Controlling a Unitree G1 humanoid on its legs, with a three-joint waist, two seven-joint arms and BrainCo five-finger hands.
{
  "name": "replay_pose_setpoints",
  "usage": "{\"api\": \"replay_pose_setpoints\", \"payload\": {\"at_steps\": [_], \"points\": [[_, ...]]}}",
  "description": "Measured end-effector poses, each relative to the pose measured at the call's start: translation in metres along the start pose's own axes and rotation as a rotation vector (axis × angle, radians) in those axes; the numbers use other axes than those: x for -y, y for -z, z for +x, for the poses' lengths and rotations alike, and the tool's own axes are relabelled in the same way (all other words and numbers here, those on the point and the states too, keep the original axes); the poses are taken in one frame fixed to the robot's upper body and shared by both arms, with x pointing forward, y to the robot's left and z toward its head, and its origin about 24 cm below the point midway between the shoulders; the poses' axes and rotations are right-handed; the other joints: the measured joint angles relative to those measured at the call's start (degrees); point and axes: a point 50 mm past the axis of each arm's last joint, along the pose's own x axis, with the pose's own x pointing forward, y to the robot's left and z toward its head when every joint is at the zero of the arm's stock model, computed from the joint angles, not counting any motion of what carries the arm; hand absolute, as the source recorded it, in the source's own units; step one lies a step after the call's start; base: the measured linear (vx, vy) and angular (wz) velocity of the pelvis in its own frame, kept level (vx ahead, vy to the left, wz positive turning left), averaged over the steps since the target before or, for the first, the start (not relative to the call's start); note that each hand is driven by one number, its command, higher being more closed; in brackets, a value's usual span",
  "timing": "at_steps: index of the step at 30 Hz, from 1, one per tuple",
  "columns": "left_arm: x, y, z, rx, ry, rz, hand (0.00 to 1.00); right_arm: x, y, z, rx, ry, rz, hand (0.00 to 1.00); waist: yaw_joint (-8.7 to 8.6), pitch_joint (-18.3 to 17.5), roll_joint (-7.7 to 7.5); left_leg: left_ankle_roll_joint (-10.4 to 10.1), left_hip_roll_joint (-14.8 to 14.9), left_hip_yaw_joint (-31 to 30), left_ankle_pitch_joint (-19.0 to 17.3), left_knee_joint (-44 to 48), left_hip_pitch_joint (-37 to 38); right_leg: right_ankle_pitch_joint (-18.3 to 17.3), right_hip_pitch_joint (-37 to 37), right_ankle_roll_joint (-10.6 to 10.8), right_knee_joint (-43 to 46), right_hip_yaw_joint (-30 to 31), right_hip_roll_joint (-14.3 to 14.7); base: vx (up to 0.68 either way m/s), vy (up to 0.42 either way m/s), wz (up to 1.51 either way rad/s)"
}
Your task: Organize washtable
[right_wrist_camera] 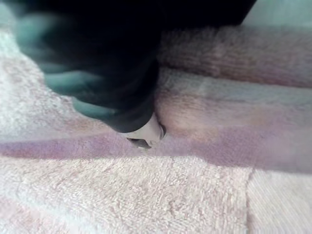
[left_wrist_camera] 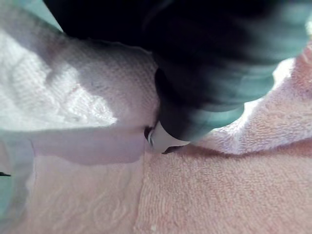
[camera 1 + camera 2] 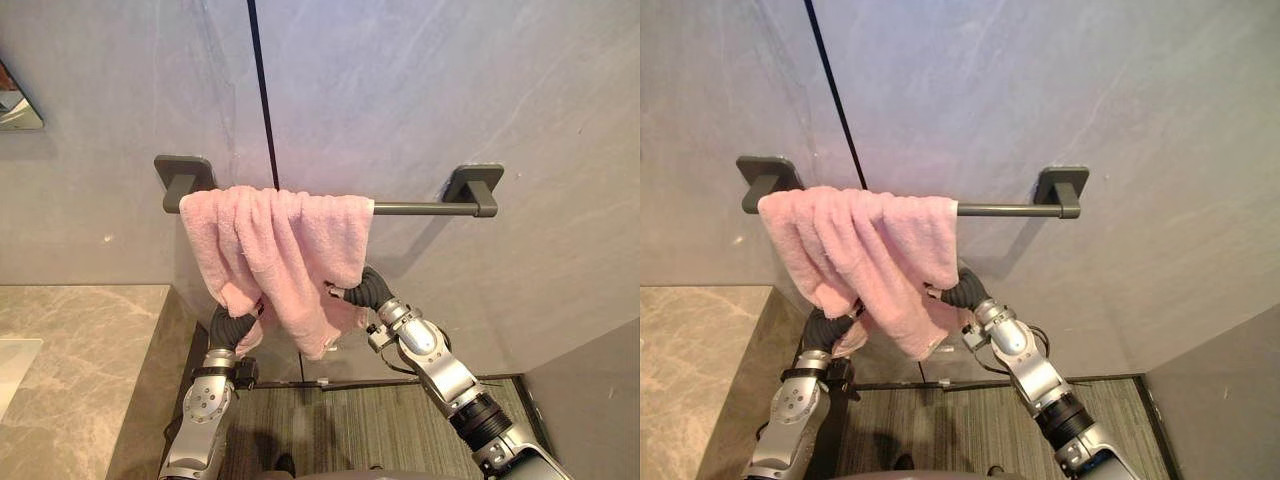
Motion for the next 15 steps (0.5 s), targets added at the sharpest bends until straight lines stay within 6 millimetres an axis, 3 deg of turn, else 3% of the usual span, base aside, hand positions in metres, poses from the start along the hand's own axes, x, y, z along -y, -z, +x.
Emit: {"api": "replay_pose_setpoints", "payload": {"at_steps": [7, 15], "points": [[-0.008, -0.003, 0.001, 0.015, -0.048, -0.012, 1.00, 0.034, 0.004, -0.026, -0.007, 0.194, 0.040, 1.00, -0.08, 0.01, 0.03, -0.07, -0.07, -0.29, 0.09, -0.29, 0.42, -0.41, 0.25, -0.09, 0.30, -0.20, -0.05, 0.00, -0.003, 0.02], [0.005, -0.026, 0.003, 0.124, 0.000, -0.069, 1.00, 0.050, -0.002, -0.039, 0.024, 0.296, 0.057, 1.00, -0.48, -0.02, 0.22, -0.09, -0.10, -0.37, 0.55, -1.31, 0.96, -1.11, -0.37, 0.06, 0.99, -0.30, -0.11, 0.00, -0.002, 0.00]]}}
